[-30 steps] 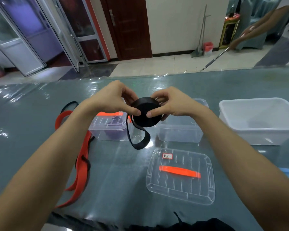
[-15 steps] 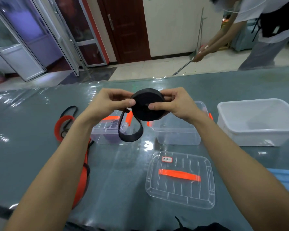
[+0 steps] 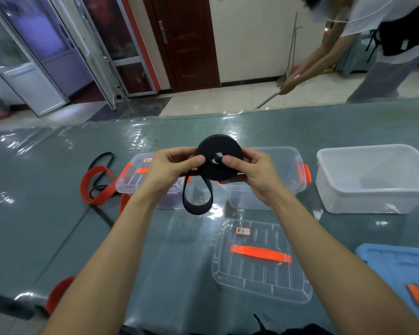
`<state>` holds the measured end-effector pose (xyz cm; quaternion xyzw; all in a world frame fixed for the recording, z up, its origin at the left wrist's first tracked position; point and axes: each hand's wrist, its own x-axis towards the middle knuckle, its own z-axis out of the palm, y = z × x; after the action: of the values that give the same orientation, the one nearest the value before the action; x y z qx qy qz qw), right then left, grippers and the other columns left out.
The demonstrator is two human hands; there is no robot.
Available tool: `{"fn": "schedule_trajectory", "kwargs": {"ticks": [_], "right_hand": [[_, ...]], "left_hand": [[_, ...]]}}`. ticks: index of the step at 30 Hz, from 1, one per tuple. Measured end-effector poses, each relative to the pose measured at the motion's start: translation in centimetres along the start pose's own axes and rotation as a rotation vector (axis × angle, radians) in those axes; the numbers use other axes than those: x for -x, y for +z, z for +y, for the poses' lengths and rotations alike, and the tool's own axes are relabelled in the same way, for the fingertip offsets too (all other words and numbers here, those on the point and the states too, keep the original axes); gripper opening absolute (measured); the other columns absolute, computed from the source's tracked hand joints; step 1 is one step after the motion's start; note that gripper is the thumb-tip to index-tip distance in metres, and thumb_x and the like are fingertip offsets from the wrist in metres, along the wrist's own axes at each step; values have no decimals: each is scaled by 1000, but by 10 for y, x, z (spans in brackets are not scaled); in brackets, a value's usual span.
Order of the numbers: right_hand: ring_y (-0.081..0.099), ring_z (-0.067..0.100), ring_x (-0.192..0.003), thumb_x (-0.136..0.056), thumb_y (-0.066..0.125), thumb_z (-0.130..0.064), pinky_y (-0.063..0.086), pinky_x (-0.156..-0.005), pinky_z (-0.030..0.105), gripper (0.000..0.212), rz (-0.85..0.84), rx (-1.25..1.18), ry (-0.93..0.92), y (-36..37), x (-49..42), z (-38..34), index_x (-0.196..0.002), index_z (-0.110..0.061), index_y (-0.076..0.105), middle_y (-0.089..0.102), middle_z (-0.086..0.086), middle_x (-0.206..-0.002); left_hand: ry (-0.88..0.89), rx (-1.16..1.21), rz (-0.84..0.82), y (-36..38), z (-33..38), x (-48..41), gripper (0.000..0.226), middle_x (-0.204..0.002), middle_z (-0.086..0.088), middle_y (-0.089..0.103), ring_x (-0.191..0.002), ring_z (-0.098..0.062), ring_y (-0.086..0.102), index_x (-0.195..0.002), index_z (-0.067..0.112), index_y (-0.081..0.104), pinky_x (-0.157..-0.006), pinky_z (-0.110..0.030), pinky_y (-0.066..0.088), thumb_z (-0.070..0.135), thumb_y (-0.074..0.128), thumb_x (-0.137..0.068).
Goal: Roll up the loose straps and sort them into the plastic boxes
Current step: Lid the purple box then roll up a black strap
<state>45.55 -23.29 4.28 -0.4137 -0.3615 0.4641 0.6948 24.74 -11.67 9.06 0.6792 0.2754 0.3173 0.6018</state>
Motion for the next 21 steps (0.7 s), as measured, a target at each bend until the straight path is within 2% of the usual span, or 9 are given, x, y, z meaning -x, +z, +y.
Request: {"fn": "schedule_trajectory", "kwargs": {"ticks": [2,5,7,10,12,14,18,21], "right_hand": [[77,44,-103,-75,91,-23,67,-73,47,50,-78,55,64,-4,3,-2,-120,-6,77,79,21,-114],[80,34,-99,-75,95,-26,68,-74,50,53,-215,383,133,-10,1,-18,-121,-9,76,82,14,-107],[81,27,-95,-76,98,-23,68,-75,55,49,-291,577,145,-8,-5,-31,-119,-13,75,83,6,-104],[80,22,-93,-73,100,-23,67,-61,50,57,-388,731,190,4,-11,-49,-123,-25,72,82,-3,-107],[81,25,-91,-74,99,-21,67,-61,48,46,-426,782,152,10,-13,-51,-114,-22,76,82,0,-102],[81,28,-89,-78,96,-15,67,-66,46,33,-397,718,90,9,-14,-50,-107,-15,79,82,6,-97],[81,33,-90,-80,94,-13,68,-69,48,37,-283,537,21,2,-11,-45,-115,-10,80,82,12,-99],[81,35,-90,-80,94,-12,68,-67,47,37,-194,436,-13,0,-10,-35,-114,-10,81,82,13,-99]], "left_hand": [[11,-129,-26,-7,9,1,45,-105,-19,83,-94,-29,81,-116,4,83,-88,-38,67,20,93,-74],[44,-433,-108,-12,29,-2,44,-86,-9,82,-80,-18,75,-107,11,87,-80,-30,63,30,98,-69],[67,-663,-185,-12,43,-7,35,-82,-8,81,-76,-22,72,-100,18,88,-78,-36,59,31,101,-70],[66,-858,-298,-7,60,-15,24,-83,-1,82,-83,-29,72,-93,27,87,-78,-37,58,32,101,-74],[65,-876,-338,-5,67,-19,23,-83,4,82,-78,-23,71,-92,29,87,-73,-32,56,34,100,-74],[79,-842,-310,-8,72,-22,26,-85,6,82,-78,-16,70,-95,31,87,-73,-28,55,39,100,-74],[93,-582,-183,-20,61,-16,39,-100,-1,85,-98,-29,79,-113,25,87,-93,-42,64,44,90,-79],[113,-369,-64,-17,38,-6,35,-109,-5,85,-103,-23,81,-122,21,83,-95,-46,66,34,83,-89]]}}
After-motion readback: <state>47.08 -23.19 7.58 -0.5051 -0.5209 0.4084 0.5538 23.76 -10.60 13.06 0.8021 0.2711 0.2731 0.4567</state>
